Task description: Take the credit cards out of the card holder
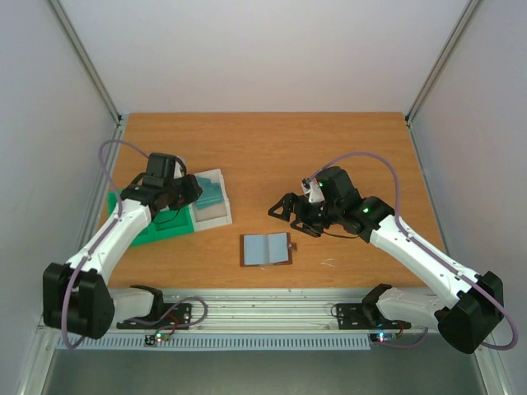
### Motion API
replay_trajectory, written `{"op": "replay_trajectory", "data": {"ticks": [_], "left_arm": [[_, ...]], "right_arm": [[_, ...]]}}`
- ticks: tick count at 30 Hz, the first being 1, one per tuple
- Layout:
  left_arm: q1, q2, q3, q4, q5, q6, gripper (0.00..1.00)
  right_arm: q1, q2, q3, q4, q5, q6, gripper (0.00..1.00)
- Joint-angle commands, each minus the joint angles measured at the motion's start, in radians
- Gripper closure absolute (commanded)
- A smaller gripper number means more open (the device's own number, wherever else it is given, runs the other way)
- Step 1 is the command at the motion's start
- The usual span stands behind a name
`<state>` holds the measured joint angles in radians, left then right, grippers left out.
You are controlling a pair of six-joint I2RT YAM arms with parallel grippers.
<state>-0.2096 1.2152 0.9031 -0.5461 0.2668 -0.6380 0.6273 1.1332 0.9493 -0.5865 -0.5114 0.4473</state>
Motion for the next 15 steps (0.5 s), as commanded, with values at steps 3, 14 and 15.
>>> {"op": "replay_trajectory", "data": {"ticks": [3, 14, 15], "left_arm": [[0.013, 0.118, 0.067, 0.008, -0.021, -0.001, 1.0], [0.016, 0.28, 0.101, 0.065, -0.032, 0.003, 1.0], [0.017, 0.283, 0.099, 0.072, -0.033, 0.002, 1.0]], "right_arm": [[-0.007, 0.006, 0.044, -0.024, 0.022, -0.03, 0.01], [-0.006, 0.006, 0.038, -0.037, 0.037, -0.032, 0.02], [-0.006, 0.007, 0.04, -0.041, 0.04, -0.036, 0.01]]}}
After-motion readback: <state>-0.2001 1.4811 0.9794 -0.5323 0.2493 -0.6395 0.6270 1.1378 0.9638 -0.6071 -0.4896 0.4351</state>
